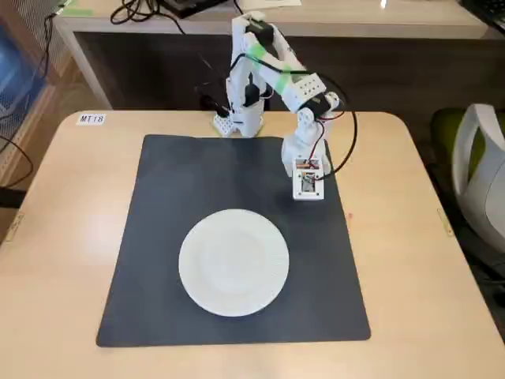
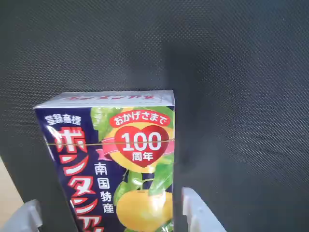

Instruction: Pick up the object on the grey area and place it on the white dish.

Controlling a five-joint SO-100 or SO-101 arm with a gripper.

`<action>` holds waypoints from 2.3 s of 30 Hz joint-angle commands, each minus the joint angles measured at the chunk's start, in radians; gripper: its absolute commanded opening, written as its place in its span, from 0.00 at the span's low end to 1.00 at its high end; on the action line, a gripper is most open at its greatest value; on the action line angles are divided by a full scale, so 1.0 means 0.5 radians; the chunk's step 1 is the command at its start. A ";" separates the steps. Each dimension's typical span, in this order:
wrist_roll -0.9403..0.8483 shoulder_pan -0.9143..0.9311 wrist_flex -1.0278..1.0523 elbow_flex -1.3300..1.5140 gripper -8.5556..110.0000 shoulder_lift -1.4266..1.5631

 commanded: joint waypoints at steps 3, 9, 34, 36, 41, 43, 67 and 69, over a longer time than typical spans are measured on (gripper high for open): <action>-0.028 0.046 -0.018 -0.067 0.31 -0.009; -0.015 0.055 -0.031 -0.067 0.26 -0.037; 0.552 0.911 -0.003 -0.782 0.24 0.092; 0.623 0.979 0.077 -0.997 0.24 -0.049; 0.712 1.092 0.414 -1.681 0.24 -0.534; 0.724 1.129 0.497 -1.884 0.24 -0.690; 1.417 1.384 0.825 -2.485 0.32 -1.310; 1.445 1.390 0.856 -2.485 0.38 -1.310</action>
